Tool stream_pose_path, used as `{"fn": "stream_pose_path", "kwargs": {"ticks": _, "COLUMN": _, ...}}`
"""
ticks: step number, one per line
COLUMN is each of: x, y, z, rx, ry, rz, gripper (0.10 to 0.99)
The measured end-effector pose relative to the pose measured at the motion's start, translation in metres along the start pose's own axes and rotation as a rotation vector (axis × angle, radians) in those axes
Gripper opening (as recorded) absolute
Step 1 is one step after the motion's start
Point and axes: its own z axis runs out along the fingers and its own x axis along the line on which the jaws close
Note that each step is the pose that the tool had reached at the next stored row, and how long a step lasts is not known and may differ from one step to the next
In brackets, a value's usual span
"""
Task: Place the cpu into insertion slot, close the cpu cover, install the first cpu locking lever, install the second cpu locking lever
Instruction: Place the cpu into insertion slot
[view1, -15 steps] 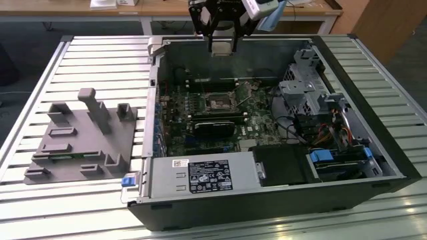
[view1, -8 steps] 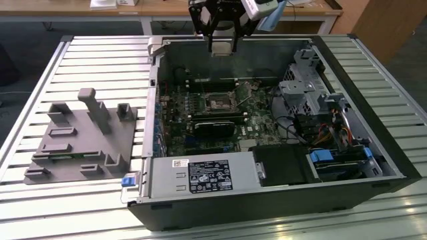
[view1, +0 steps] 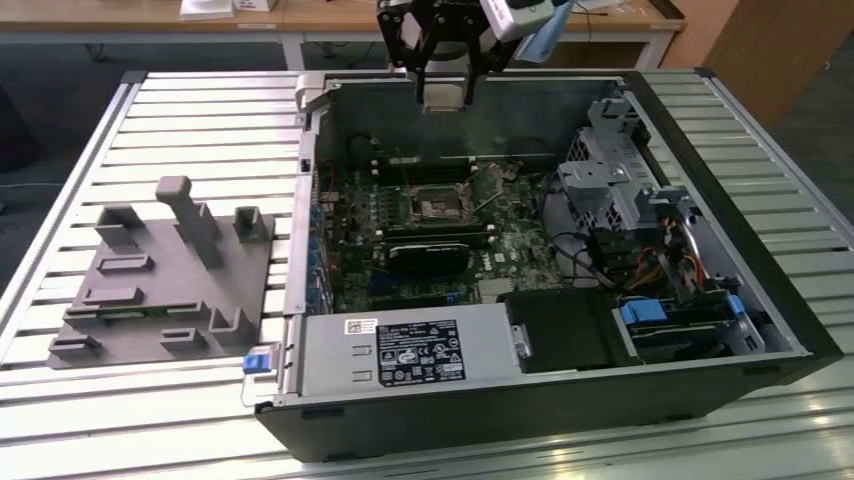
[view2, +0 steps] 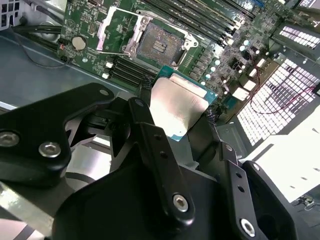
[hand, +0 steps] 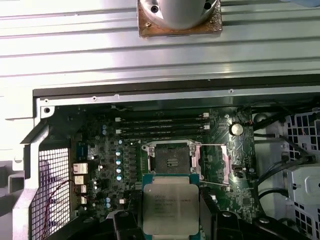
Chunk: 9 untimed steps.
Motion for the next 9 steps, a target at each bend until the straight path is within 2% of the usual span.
{"fn": "stream_pose_path", "kwargs": {"ticks": 9, "x": 0.0000, "y": 0.0000, "z": 0.0000, "rx": -0.001, "ry": -0.0033, "rz": 0.037, "gripper": 0.541}}
